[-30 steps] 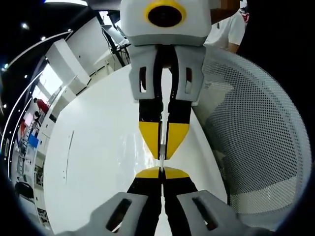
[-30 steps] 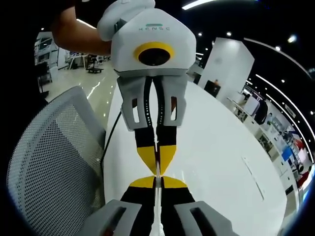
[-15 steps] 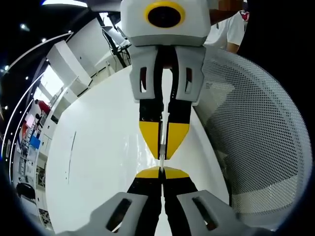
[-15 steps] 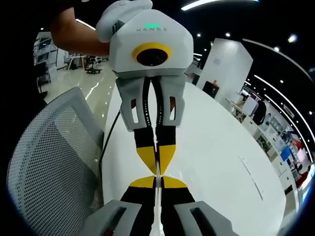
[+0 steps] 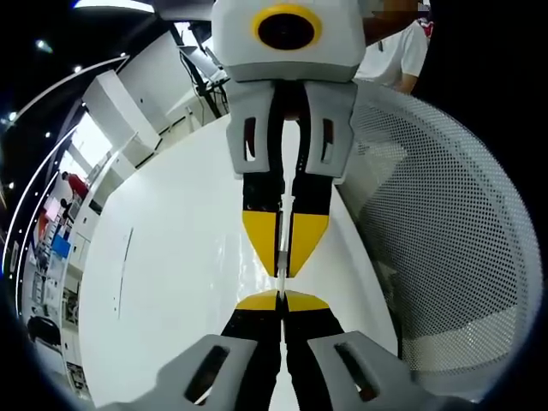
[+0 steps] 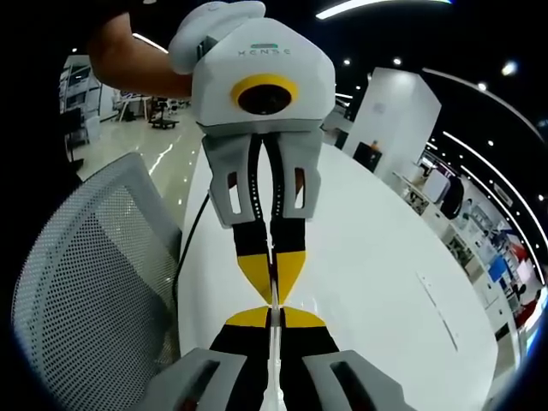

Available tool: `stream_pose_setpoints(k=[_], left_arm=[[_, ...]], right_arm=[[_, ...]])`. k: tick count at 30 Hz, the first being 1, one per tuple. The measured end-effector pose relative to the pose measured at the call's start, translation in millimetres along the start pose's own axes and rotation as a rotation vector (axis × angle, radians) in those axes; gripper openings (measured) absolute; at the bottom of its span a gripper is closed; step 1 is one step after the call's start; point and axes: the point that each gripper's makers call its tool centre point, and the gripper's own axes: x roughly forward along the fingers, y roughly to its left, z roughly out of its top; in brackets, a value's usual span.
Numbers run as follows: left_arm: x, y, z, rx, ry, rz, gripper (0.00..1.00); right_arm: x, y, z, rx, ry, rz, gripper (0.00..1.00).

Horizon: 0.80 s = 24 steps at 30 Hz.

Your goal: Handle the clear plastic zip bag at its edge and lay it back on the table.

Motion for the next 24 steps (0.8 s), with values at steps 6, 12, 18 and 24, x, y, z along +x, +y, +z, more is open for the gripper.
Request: stream_pose_setpoints(k=[6,12,18,24], left_arm=[[0.2,0.0,1.8,0.001,-0.003,-0.001,0.00],[0.2,-0.6,3.2,0.000,-0.006,-0.001,0.00],[-0.5,-0.4,2.8,-0.002,-0.010,0.003,0.00],[-1.3,0.0,2.6,-0.008,-0.015,0.006,0.00]], right_arm=[[-1.1,-0.3,-0.5,0.002,0.001,-0.002,0.00],[-1.6,0.0,-1.4,0.005,0.001,-0.002,0.00],[-1.4,0.0,-1.7,0.006,0.000,-0.003,0.00],[-1.1,-0.3,-1.8,0.008,0.001,-0.004,0.00]])
